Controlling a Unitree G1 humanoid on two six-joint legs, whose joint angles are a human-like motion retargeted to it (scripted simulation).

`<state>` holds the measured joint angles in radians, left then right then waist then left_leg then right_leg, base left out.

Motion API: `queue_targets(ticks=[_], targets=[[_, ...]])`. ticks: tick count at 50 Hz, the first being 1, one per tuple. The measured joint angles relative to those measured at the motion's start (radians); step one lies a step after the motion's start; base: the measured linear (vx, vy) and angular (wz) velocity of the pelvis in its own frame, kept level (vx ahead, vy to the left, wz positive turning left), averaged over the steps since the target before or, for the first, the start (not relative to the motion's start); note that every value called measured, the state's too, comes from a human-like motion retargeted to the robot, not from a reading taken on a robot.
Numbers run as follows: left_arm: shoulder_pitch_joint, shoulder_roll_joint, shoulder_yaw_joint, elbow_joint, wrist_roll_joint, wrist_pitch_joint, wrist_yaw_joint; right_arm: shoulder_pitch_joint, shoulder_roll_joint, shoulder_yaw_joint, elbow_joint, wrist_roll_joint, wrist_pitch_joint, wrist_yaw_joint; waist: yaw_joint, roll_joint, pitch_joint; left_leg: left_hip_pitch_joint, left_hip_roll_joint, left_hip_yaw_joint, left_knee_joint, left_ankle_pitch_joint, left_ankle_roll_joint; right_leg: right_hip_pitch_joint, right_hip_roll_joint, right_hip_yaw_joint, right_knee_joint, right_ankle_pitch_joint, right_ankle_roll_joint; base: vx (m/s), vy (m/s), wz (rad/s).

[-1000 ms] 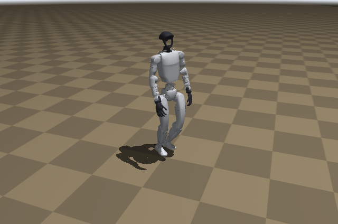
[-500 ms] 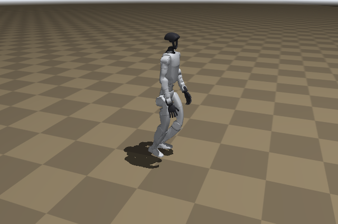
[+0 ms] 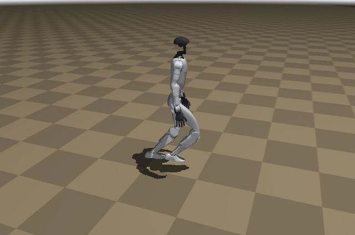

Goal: Run

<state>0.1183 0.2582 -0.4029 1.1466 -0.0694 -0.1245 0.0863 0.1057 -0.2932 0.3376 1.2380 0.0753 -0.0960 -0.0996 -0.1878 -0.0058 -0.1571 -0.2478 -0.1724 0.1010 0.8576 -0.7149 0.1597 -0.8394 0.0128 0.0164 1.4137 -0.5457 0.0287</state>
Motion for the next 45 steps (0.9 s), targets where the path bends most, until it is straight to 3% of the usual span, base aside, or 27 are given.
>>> queue_targets(ticks=[5,9,11,13,16,18,20,23,26,28,31,33,35,37,40,42,45], targets=[[-0.062,-0.009,-0.001,-0.029,0.004,-0.038,0.030,0.052,-0.005,-0.001,0.069,-0.053,0.017,-0.016,-0.025,0.067,-0.002,0.135,0.107,-0.009,-0.037,0.216,-0.123,-0.032,0.106,-0.021,-0.355,0.102,0.035,0.89,-0.06,0.04],[-0.076,-0.003,-0.006,-0.101,-0.017,-0.060,0.049,0.096,-0.033,-0.004,0.063,-0.083,0.026,-0.038,0.003,0.109,-0.006,0.136,0.212,-0.025,0.188,0.417,-0.184,0.025,0.179,-0.051,-0.449,0.153,0.012,0.90,-0.04,0.02],[-0.073,-0.001,-0.001,-0.143,-0.027,-0.068,0.064,0.105,-0.050,-0.009,0.054,-0.094,0.027,-0.057,0.028,0.111,-0.015,0.106,0.272,-0.011,0.369,0.491,-0.169,0.044,0.198,-0.065,-0.373,0.085,-0.051,0.94,0.00,0.09],[-0.071,0.009,0.004,-0.201,-0.031,-0.065,0.086,0.087,-0.080,-0.023,0.038,-0.118,0.029,-0.087,0.059,0.112,0.002,0.039,0.365,-0.005,0.597,0.517,-0.125,0.087,0.217,-0.086,-0.291,-0.052,-0.134,0.98,-0.02,0.32],[-0.074,0.019,0.016,-0.266,-0.035,-0.038,0.116,-0.010,-0.124,-0.033,0.006,-0.142,0.034,-0.140,0.120,0.083,0.038,-0.154,0.466,-0.017,0.863,0.369,-0.007,0.215,0.214,-0.091,-0.262,-0.193,-0.185,1.04,-0.02,0.58],[-0.056,0.031,0.021,-0.298,-0.043,-0.022,0.110,-0.077,-0.132,-0.044,-0.038,-0.122,0.037,-0.159,0.161,0.037,0.037,-0.308,0.442,-0.002,0.890,0.258,0.049,0.313,0.184,-0.068,-0.318,-0.203,-0.162,1.13,0.07,0.73],[-0.004,0.052,0.021,-0.321,-0.050,-0.018,0.084,-0.106,-0.124,-0.059,-0.113,-0.076,0.030,-0.161,0.198,-0.015,0.016,-0.421,0.381,0.052,0.782,0.193,0.080,0.413,0.151,-0.024,-0.394,-0.143,-0.101,1.21,0.16,0.58],[0.093,0.075,0.034,-0.330,-0.063,-0.022,0.036,-0.122,-0.109,-0.063,-0.255,0.006,0.001,-0.146,0.233,-0.078,-0.019,-0.489,0.262,0.140,0.427,0.177,0.048,0.548,0.052,-0.014,-0.486,0.066,0.023,1.27,0.19,0.45],[0.178,0.083,0.068,-0.313,-0.077,-0.017,-0.001,-0.139,-0.105,-0.045,-0.394,0.060,-0.025,-0.110,0.218,-0.133,-0.054,-0.480,0.106,0.202,-0.013,0.264,-0.021,0.619,-0.058,0.001,-0.492,0.283,0.140,1.24,0.16,0.66],[0.228,0.090,0.095,-0.302,-0.083,-0.011,-0.015,-0.147,-0.105,-0.036,-0.487,0.087,-0.038,-0.082,0.196,-0.164,-0.062,-0.436,-0.003,0.211,-0.234,0.317,-0.035,0.646,-0.110,0.036,-0.431,0.394,0.207,1.18,0.08,0.65],[0.279,0.104,0.131,-0.271,-0.077,0.000,-0.006,-0.141,-0.092,-0.037,-0.585,0.112,-0.065,-0.061,0.169,-0.182,-0.072,-0.453,-0.068,0.193,-0.129,0.263,0.032,0.656,-0.110,0.063,-0.248,0.531,0.233,1.16,-0.11,0.44],[0.295,0.126,0.170,-0.239,-0.059,0.008,0.015,-0.112,-0.074,-0.041,-0.635,0.124,-0.074,-0.050,0.150,-0.177,-0.060,-0.460,-0.068,0.170,0.066,0.154,0.093,0.641,-0.089,0.055,-0.083,0.612,0.233,1.18,-0.17,0.23],[0.282,0.147,0.207,-0.200,-0.036,0.015,0.049,-0.066,-0.046,-0.045,-0.639,0.119,-0.069,-0.050,0.131,-0.159,-0.034,-0.441,-0.037,0.139,0.239,0.038,0.102,0.578,-0.064,0.051,0.094,0.637,0.233,1.18,-0.12,0.27],[0.233,0.148,0.232,-0.165,-0.019,0.018,0.099,-0.009,-0.015,-0.046,-0.569,0.092,-0.051,-0.058,0.111,-0.132,-0.014,-0.374,-0.027,0.102,0.298,-0.040,0.102,0.465,-0.058,0.061,0.224,0.513,0.196,1.21,0.04,0.24],[0.117,0.107,0.240,-0.135,-0.026,0.011,0.177,0.074,0.016,-0.051,-0.359,0.018,-0.036,-0.050,0.081,-0.089,0.005,-0.179,-0.060,0.057,0.189,-0.050,0.102,0.280,-0.106,0.029,0.266,0.221,0.060,1.30,0.12,0.27],[0.052,0.080,0.227,-0.158,-0.037,0.003,0.201,0.141,0.020,-0.044,-0.223,-0.043,-0.023,-0.024,0.052,-0.064,0.007,-0.022,-0.061,0.009,0.077,0.036,0.046,0.196,-0.112,-0.003,0.146,0.107,0.006,1.37,0.00,0.54],[-0.027,0.058,0.179,-0.215,-0.034,-0.028,0.206,0.239,0.025,-0.023,-0.080,-0.132,-0.001,0.021,0.020,-0.021,-0.007,0.148,0.036,0.001,-0.009,0.252,-0.079,0.131,-0.054,-0.063,-0.158,0.079,-0.013,1.37,-0.13,0.55]])
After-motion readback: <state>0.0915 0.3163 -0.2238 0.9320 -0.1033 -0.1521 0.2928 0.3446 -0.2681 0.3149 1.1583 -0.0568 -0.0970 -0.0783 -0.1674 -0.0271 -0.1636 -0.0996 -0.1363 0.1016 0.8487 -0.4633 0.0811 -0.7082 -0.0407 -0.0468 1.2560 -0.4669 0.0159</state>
